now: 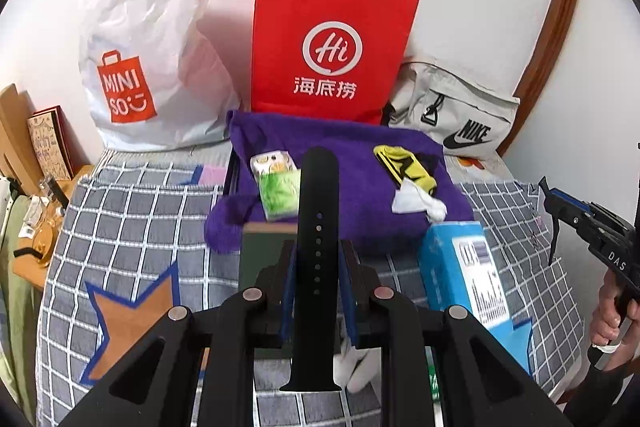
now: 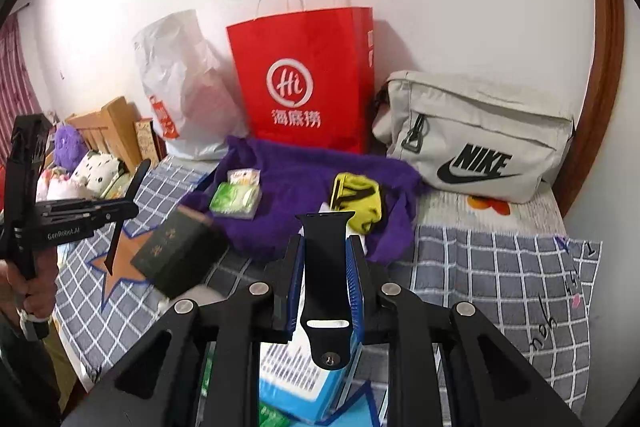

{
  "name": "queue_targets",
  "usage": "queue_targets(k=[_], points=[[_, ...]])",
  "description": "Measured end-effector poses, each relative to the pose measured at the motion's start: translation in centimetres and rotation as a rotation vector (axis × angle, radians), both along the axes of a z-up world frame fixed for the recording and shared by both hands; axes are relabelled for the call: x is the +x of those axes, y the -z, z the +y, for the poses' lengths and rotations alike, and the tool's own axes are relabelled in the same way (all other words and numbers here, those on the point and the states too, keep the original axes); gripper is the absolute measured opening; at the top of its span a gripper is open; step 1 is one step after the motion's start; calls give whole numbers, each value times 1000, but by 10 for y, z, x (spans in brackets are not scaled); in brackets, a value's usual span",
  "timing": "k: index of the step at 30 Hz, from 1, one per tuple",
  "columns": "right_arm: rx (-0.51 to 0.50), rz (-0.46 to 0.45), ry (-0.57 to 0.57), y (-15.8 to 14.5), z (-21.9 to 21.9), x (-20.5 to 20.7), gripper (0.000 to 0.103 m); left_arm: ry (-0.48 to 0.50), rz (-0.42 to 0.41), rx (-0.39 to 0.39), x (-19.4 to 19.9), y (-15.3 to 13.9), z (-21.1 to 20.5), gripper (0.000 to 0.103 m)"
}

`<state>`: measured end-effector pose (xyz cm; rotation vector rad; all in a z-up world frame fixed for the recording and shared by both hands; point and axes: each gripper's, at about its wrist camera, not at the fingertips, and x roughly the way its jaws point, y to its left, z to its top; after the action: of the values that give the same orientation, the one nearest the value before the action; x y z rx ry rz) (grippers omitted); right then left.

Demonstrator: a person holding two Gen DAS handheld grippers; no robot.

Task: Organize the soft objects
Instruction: 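Carry both strap pieces over the purple towel with both tools, then open both tools to release the strap pieces onto the towel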

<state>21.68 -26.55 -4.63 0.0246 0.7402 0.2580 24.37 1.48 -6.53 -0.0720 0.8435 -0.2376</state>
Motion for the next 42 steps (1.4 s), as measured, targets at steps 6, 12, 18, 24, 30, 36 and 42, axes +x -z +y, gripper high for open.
queue_targets(k=[6,12,18,24,30,36,42], points=[[17,-15,11,-9,1,33,21,-5,0,-7,25,-3,1,20],[49,-3,6,-6,5,63,21,-16,3,-15,51,-3,5,20],[63,24,2,8,10,91,21,-23,24,-29,76,5,9,20],[54,39,9,16,9,119,21,-56,48,-58,103,12,14,20],[71,43,15,25,3,138,21,-61,63,-70,126,20,13,20],[69,99,25,46,-4,150,21,-70,75,-99,150,29,12,20],[75,161,25,65,-11,160,21,-66,104,-116,166,42,8,20]])
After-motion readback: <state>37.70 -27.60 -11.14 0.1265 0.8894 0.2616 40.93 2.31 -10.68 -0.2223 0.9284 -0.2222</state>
